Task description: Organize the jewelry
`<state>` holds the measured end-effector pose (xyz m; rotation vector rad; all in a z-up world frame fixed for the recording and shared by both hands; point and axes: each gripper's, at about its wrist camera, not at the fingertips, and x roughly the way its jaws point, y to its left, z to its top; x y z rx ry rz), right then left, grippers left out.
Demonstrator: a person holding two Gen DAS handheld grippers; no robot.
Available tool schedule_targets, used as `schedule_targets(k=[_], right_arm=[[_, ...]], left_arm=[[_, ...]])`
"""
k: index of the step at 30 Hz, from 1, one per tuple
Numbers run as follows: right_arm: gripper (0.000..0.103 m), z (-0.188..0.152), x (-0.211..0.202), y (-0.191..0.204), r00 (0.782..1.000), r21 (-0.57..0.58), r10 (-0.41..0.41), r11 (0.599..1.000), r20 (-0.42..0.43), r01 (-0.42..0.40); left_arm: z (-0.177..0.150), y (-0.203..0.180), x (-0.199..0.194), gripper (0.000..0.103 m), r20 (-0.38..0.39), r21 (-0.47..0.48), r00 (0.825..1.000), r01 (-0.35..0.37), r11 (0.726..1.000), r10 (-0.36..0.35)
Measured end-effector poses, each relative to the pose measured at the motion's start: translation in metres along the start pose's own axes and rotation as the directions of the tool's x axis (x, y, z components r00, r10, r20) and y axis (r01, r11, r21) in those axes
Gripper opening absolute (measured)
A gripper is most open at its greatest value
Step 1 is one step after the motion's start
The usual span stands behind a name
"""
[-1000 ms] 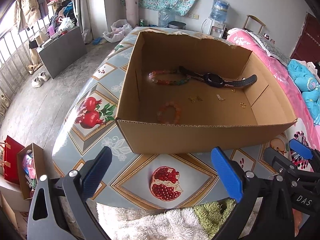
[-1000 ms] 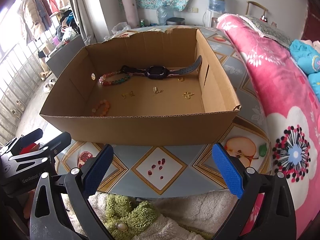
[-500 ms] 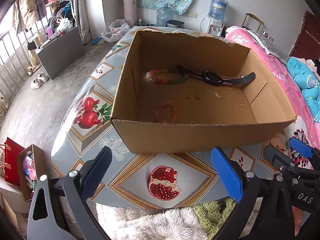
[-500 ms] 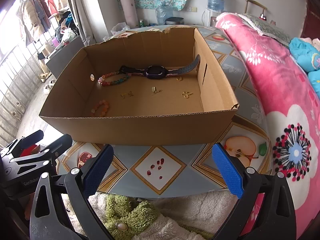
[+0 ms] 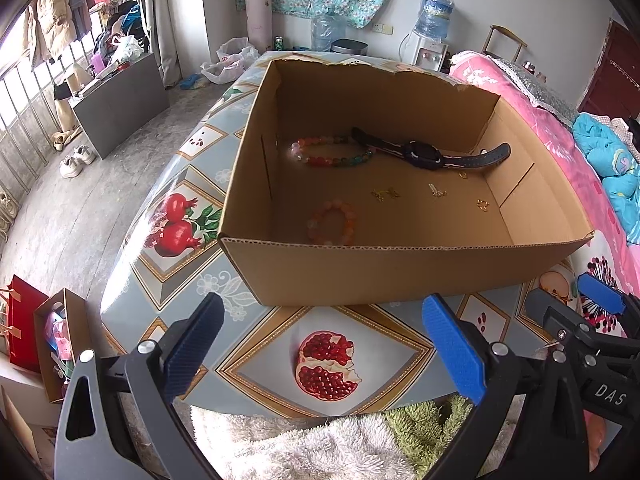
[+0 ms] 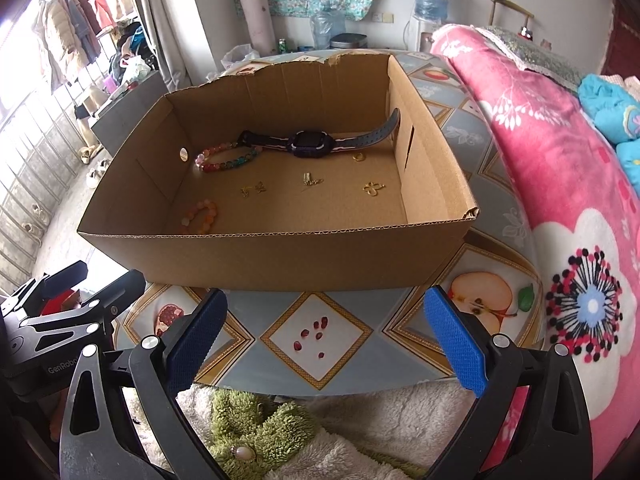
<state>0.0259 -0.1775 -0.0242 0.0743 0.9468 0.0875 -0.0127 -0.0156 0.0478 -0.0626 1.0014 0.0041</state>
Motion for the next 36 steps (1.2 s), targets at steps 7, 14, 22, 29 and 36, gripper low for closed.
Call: schedule_targets(k=[7, 14, 22, 29, 36], right_arm=[[0.095, 0.0000, -0.0013, 0.0014, 1.000, -0.001, -0.001, 1.000, 0.003, 0.001], [0.095, 0.0001, -0.0015, 0.0015, 1.000, 0.001, -0.001, 1.000, 0.001, 0.001], [0.095, -0.0004, -0.0014, 0.0025, 1.000, -0.002, -0.001, 1.000, 0.000, 0.001], [0.095, -0.0003, -0.0017, 0.0021, 1.000, -0.001, 0.000, 1.000, 0.001, 0.000], [0.095, 0.0001, -0.0014, 0.0029, 1.000, -0.004, 0.001, 1.000, 0.000, -0.001]], left_arm=[[0.0000, 0.0005, 0.0001, 0.097, 0.001, -0.001, 1.000, 0.001, 1.000, -0.001], [0.0019, 0.0025, 0.0000, 0.097, -0.003, -0.001, 1.000, 0.003, 1.000, -0.003], [0.0020, 0.0021, 0.0000, 0.097, -0.003, -0.004, 1.000, 0.003, 1.000, -0.003], [0.0017, 0.0023, 0.0002, 0.097, -0.001, -0.003, 1.000, 0.003, 1.000, -0.003], [0.0016, 0.0024, 0.0003, 0.097, -0.002, -0.004, 1.000, 0.002, 1.000, -0.002]])
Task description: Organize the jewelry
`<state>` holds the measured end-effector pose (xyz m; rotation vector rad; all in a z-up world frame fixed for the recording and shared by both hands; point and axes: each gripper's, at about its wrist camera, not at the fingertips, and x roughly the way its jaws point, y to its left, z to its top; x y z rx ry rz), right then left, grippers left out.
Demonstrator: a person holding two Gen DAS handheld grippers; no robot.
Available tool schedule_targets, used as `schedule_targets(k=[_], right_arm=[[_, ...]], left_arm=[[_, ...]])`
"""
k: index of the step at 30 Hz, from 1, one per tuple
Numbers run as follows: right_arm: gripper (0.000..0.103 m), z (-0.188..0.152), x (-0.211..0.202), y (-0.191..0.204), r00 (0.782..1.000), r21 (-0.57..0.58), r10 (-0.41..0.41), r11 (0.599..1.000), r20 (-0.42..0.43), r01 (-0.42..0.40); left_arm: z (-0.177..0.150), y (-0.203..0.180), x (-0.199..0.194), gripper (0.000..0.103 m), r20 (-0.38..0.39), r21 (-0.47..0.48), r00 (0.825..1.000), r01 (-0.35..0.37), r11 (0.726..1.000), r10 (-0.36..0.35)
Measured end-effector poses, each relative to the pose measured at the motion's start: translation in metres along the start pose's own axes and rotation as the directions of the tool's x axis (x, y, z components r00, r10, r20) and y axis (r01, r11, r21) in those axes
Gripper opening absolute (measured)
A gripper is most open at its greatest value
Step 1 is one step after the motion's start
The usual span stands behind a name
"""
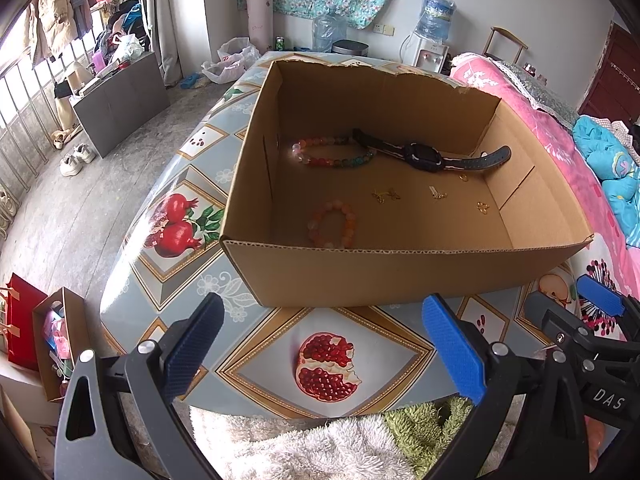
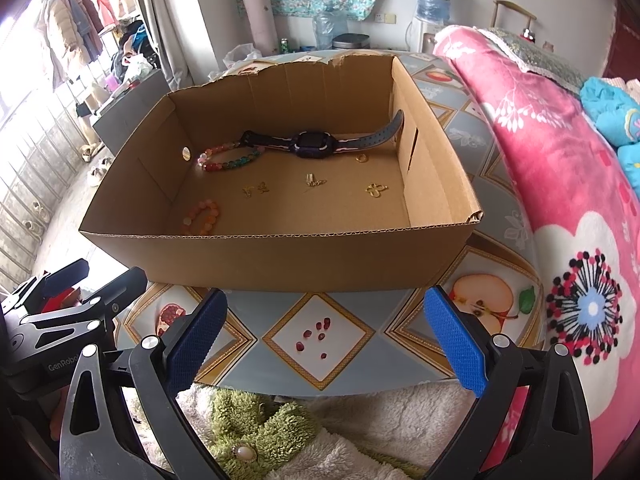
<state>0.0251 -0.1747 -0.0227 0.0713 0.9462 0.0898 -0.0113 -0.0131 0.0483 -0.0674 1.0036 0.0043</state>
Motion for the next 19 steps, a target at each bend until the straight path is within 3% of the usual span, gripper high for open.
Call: schedule_targets(k=[19], right_arm=[[0.095, 0.0004, 0.0016, -0.0053, 1.000, 0.005, 0.006, 1.000, -0.006, -0.006]], left_arm=[[0.0012, -0.0001, -0.0008, 0.097, -0.004, 0.000, 1.000, -0.001, 1.000, 0.001]])
